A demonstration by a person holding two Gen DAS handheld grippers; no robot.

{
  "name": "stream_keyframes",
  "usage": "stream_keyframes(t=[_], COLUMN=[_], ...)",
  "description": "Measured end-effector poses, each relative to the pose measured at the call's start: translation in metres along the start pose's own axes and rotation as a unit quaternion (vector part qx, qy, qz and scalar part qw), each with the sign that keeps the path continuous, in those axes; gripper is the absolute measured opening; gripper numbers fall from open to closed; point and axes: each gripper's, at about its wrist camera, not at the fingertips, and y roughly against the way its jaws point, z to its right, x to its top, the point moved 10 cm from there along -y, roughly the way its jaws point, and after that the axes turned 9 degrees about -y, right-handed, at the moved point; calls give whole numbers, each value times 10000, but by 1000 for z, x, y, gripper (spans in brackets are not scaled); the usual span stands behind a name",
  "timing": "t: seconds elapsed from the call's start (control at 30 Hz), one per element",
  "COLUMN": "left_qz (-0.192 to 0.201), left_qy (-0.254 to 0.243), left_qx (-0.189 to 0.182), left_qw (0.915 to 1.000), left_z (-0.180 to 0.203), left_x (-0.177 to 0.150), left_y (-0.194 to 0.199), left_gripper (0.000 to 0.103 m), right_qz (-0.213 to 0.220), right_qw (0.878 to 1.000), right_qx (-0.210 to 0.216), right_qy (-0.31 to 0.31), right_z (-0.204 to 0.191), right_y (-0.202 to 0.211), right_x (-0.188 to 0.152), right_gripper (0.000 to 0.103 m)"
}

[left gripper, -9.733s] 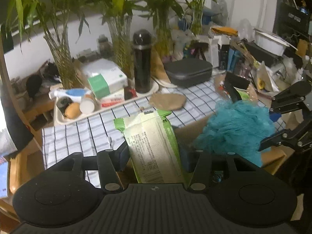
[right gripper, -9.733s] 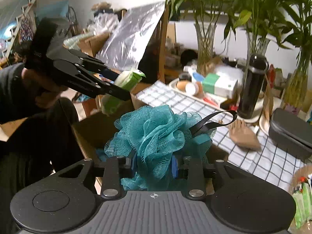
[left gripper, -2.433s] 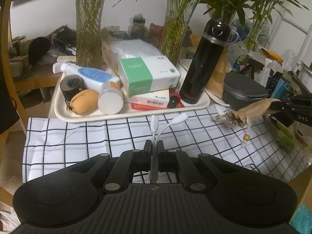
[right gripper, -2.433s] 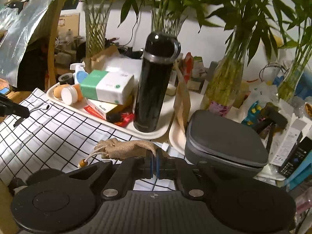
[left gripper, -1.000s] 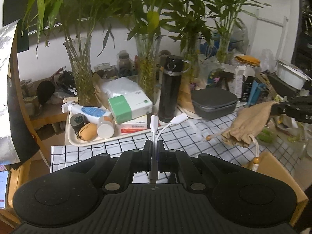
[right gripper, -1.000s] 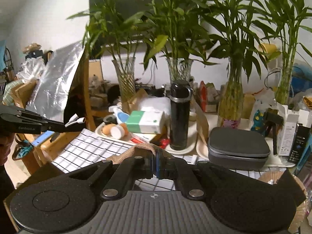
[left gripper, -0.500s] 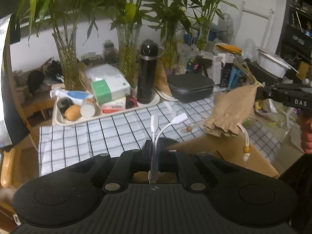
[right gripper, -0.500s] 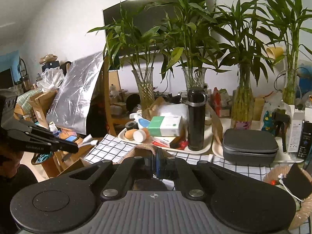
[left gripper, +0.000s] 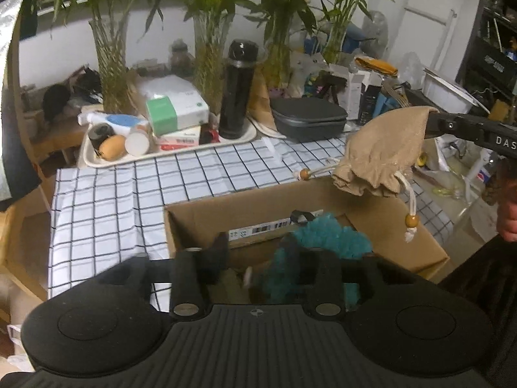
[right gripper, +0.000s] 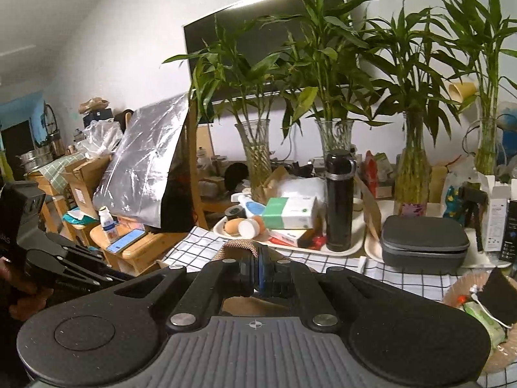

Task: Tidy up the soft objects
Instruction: 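Lower the cable and pouch into the box and open both grippers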

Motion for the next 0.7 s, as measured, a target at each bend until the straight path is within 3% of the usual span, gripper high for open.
stream_keyframes(t=[0.33,0.7], left_qz=[194,645], left_qy=[150,294], left_qx=[332,540], left_qw=[9991,9960], left_z=[-20,-39], left_x=[2,3], left_y=[19,49], left_gripper=[48,48], right_qz=[-65,-391], right_qw=[9992,9949], right_qx=[356,711], right_qy=[186,590], right_z=[-29,-74], right_y=[-5,-40], right_x=[-5,-14], right_gripper=[5,5])
